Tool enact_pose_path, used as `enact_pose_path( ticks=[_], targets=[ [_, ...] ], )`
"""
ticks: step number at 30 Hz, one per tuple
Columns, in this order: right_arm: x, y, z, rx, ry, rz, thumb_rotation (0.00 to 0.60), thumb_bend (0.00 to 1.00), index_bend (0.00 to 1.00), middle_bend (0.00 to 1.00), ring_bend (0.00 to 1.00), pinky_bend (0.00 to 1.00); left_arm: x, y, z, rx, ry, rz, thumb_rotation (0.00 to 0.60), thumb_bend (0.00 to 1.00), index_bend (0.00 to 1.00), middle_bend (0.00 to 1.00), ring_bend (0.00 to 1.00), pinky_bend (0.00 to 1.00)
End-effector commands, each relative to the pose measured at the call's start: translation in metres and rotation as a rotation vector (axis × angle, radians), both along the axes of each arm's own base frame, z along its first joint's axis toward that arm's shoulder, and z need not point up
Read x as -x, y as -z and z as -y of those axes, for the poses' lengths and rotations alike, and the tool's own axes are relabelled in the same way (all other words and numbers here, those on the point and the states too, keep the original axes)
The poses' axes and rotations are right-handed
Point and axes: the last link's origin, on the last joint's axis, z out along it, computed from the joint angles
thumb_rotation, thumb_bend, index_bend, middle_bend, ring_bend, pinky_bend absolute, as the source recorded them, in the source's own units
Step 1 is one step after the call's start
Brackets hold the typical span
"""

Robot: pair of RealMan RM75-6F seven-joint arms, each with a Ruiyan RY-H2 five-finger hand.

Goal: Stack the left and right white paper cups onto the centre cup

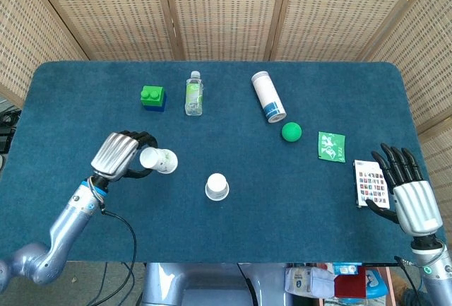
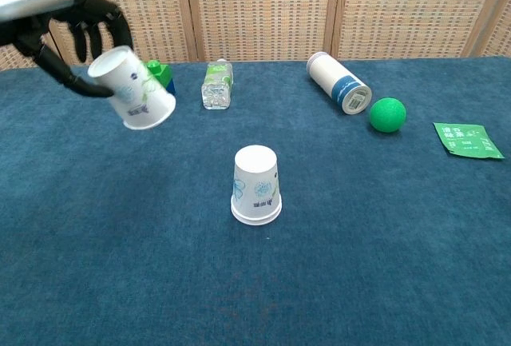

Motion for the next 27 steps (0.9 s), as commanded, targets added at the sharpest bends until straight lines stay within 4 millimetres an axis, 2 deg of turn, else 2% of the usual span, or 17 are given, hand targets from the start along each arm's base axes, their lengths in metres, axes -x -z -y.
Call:
enact_pose_path(
  ticks=[1,4,9,15,22,27],
  targets=[
    [0.000,0.000,0.000,0.001,0.004,-0.002,0.600,0.00,0.00,0.00,0.00,0.00,-0.041,-0.004,-0.001,0.058,0.123,-0.016,0.600,0.21,0.47,0.42,0.46,0.45],
    [0.001,0.000,0.001,0.004,0.010,-0.005,0.600,0.00,0.00,0.00,0.00,0.00,-0.057,0.007,-0.004,0.101,0.178,-0.088,0.600,0.21,0.47,0.41,0.45,0.45],
    [0.003,0.000,0.001,0.009,0.017,-0.007,0.600,0.00,0.00,0.00,0.00,0.00,-0.070,0.029,-0.003,0.159,0.214,-0.186,0.600,0.21,0.47,0.40,0.44,0.44],
    [0.004,-0.002,0.001,0.017,0.024,-0.009,0.600,0.00,0.00,0.00,0.00,0.00,-0.082,0.052,-0.005,0.189,0.226,-0.207,0.600,0.21,0.47,0.39,0.44,0.43],
    [0.004,-0.003,0.002,0.022,0.016,0.003,0.600,0.00,0.00,0.00,0.00,0.00,-0.090,0.065,-0.010,0.187,0.217,-0.210,0.600,0.21,0.47,0.38,0.42,0.36],
    [0.005,-0.004,0.001,0.029,0.009,0.008,0.600,0.00,0.00,0.00,0.00,0.00,-0.095,0.072,-0.010,0.184,0.218,-0.225,0.600,0.21,0.47,0.37,0.41,0.36]
  ],
)
